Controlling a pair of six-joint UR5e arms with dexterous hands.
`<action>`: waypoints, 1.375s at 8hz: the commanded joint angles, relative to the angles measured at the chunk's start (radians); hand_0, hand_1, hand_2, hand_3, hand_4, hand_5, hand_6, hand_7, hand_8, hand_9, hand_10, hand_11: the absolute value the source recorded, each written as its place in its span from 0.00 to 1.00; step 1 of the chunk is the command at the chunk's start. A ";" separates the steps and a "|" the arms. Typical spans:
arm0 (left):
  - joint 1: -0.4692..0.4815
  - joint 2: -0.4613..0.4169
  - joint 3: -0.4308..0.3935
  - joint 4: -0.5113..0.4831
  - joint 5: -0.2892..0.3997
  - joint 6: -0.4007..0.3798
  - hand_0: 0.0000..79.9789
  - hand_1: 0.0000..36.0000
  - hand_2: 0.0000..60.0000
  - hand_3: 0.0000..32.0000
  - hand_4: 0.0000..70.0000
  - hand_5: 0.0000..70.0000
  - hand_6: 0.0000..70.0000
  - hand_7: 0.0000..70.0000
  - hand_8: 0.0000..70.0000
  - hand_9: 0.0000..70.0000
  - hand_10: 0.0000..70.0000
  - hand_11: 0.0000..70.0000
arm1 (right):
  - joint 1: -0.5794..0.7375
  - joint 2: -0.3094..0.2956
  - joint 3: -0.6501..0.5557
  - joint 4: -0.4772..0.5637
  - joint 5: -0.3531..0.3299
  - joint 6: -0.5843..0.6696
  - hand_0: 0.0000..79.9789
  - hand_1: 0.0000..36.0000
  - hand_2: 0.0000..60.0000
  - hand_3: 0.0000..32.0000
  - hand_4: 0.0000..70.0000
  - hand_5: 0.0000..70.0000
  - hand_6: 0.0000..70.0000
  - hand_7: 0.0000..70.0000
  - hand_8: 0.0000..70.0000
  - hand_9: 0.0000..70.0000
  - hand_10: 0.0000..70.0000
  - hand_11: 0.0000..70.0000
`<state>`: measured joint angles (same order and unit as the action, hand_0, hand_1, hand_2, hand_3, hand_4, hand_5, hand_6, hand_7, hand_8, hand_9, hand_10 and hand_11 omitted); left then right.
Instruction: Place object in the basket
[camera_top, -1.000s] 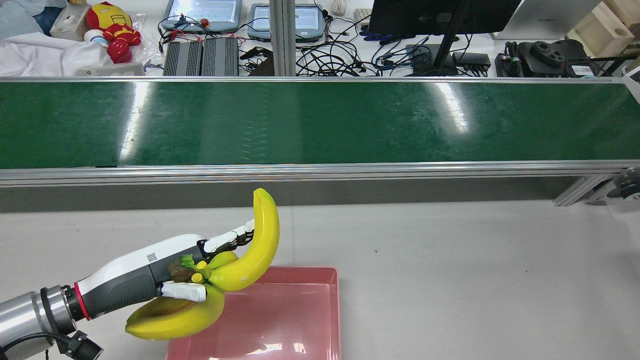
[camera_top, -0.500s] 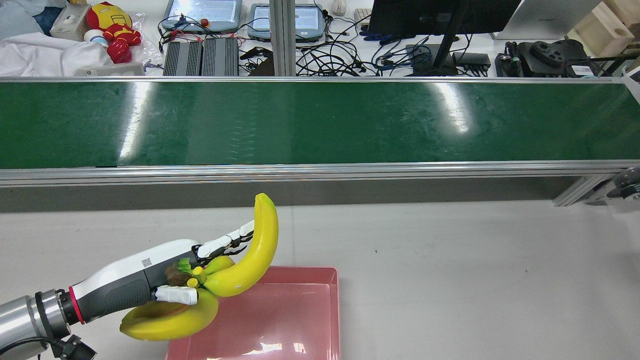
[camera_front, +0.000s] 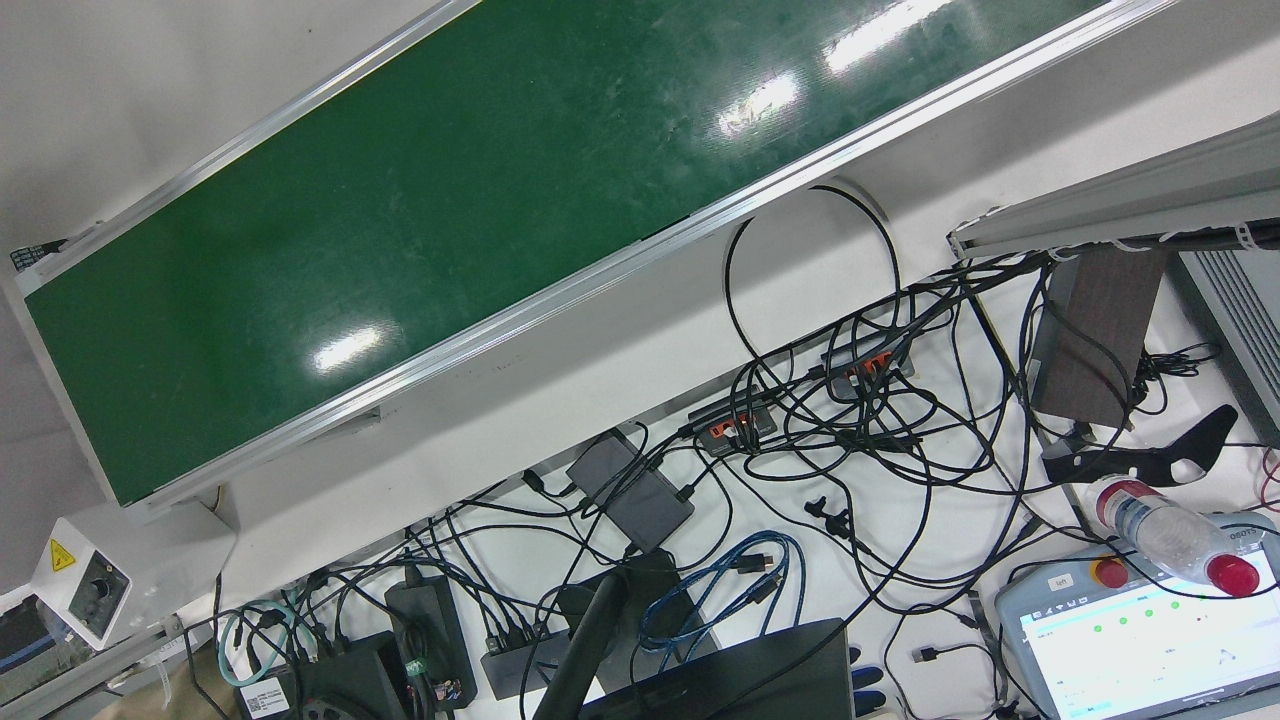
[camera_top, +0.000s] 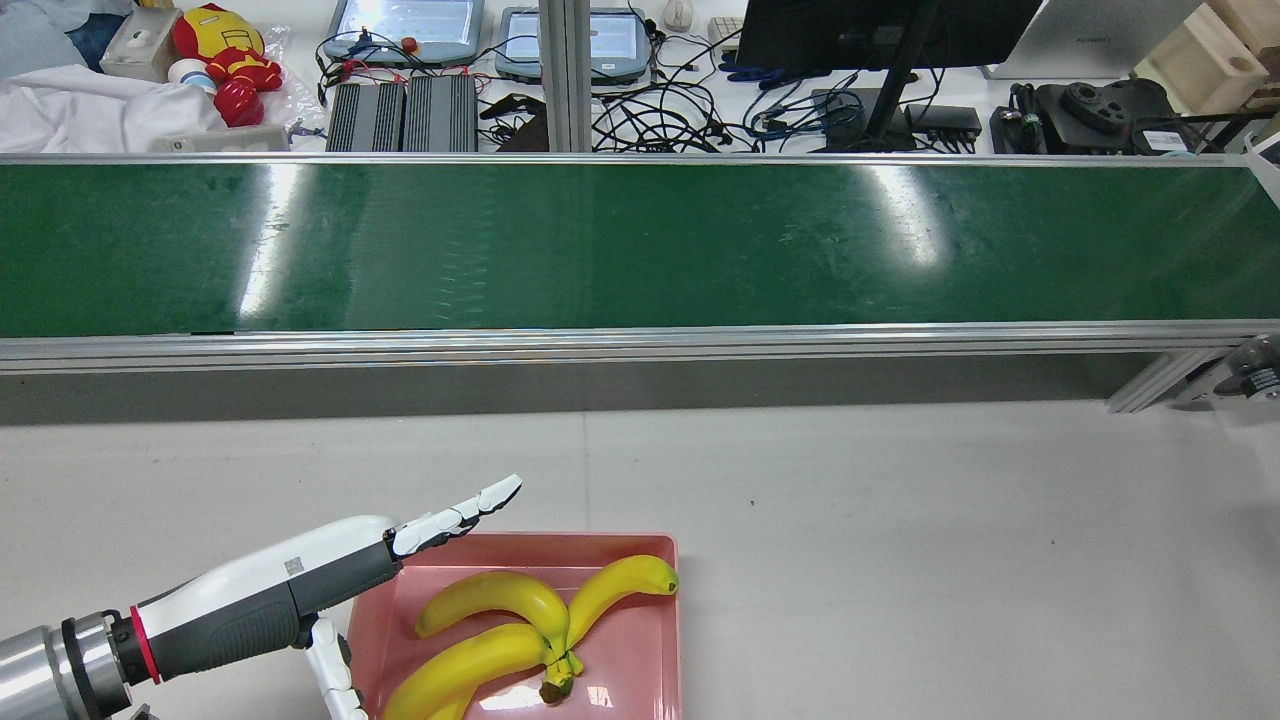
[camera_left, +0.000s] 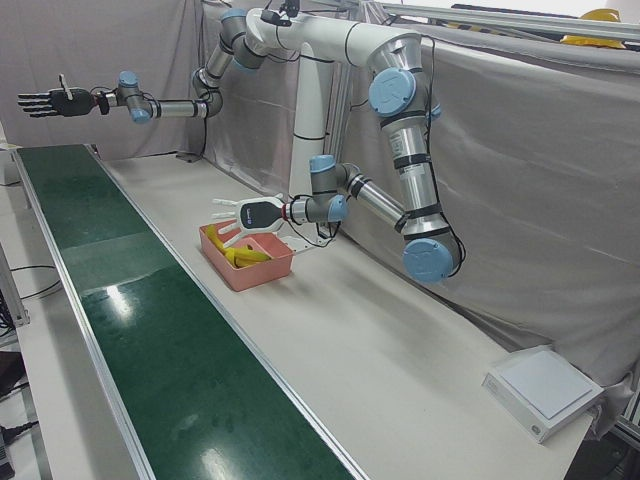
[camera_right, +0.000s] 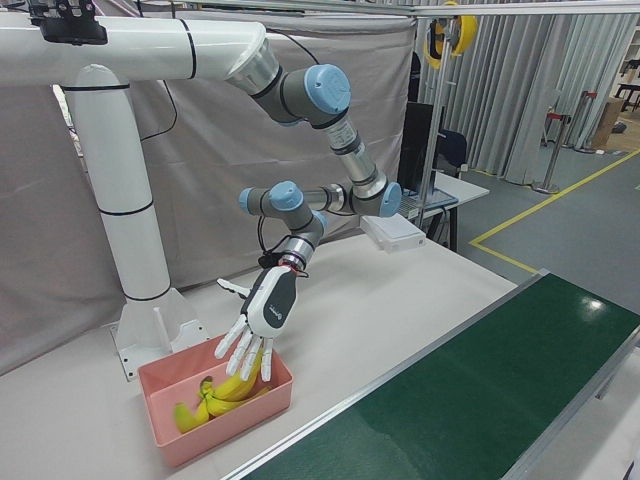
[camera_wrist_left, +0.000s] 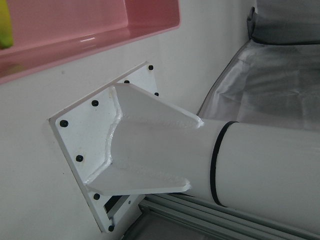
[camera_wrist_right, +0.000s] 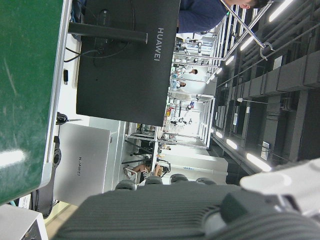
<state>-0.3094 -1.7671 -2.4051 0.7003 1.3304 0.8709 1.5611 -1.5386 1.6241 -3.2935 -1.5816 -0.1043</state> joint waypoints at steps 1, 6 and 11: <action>0.018 -0.002 -0.060 0.030 -0.027 0.016 0.27 0.00 0.00 0.92 0.00 0.00 0.00 0.03 0.10 0.04 0.00 0.00 | 0.000 0.000 0.000 0.000 0.000 0.000 0.00 0.00 0.00 0.00 0.00 0.00 0.00 0.00 0.00 0.00 0.00 0.00; 0.018 -0.002 -0.231 0.073 -0.025 0.013 0.57 0.04 0.00 0.61 0.00 0.23 0.00 0.09 0.06 0.12 0.03 0.06 | 0.000 0.000 0.000 0.000 0.000 0.000 0.00 0.00 0.00 0.00 0.00 0.00 0.00 0.00 0.00 0.00 0.00 0.00; -0.028 0.064 -0.359 0.067 -0.060 -0.095 0.62 0.30 0.00 0.00 0.05 0.35 0.02 0.22 0.14 0.26 0.16 0.25 | 0.000 0.000 0.000 0.000 0.000 0.000 0.00 0.00 0.00 0.00 0.00 0.00 0.00 0.00 0.00 0.00 0.00 0.00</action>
<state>-0.3284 -1.7084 -2.7565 0.7749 1.2763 0.7941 1.5616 -1.5386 1.6245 -3.2934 -1.5816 -0.1043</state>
